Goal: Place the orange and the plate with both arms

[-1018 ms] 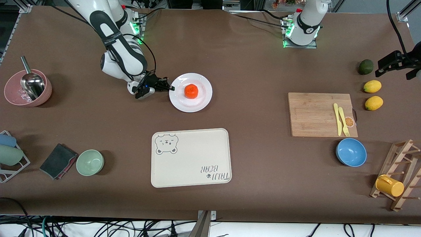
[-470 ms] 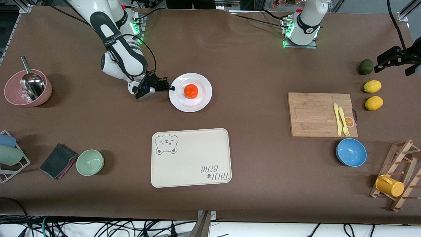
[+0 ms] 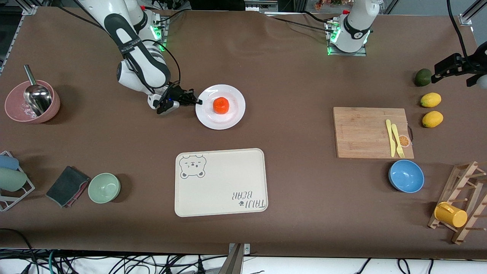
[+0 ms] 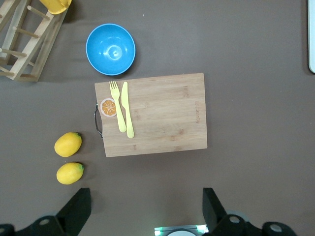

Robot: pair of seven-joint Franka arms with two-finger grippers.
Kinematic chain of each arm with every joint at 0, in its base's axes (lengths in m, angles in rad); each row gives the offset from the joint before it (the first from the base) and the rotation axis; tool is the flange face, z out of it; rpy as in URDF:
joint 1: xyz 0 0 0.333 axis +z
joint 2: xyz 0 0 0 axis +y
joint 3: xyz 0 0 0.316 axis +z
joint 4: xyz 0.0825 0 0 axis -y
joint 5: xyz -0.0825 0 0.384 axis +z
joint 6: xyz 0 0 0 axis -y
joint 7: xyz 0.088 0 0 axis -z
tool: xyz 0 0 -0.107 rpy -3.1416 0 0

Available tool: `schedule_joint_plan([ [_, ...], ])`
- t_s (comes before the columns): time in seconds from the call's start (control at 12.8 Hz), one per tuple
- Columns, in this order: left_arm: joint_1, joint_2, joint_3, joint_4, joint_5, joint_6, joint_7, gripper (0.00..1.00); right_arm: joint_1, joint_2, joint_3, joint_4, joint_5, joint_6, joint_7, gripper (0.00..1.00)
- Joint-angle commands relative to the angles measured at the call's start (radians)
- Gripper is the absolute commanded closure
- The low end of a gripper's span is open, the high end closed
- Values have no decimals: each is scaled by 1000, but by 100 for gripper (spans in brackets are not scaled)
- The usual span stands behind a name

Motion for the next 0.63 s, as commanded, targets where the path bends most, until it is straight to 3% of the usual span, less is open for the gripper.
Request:
schedule_joint_plan([
  [0.0,5,-7,2,-10,-28,-9,16,0,-4,9,8,3,22,13,-32,83],
  [0.55,5,-3,1,-10,-28,-10,18,0,-6,24,8,6,27,13,-50,91],
])
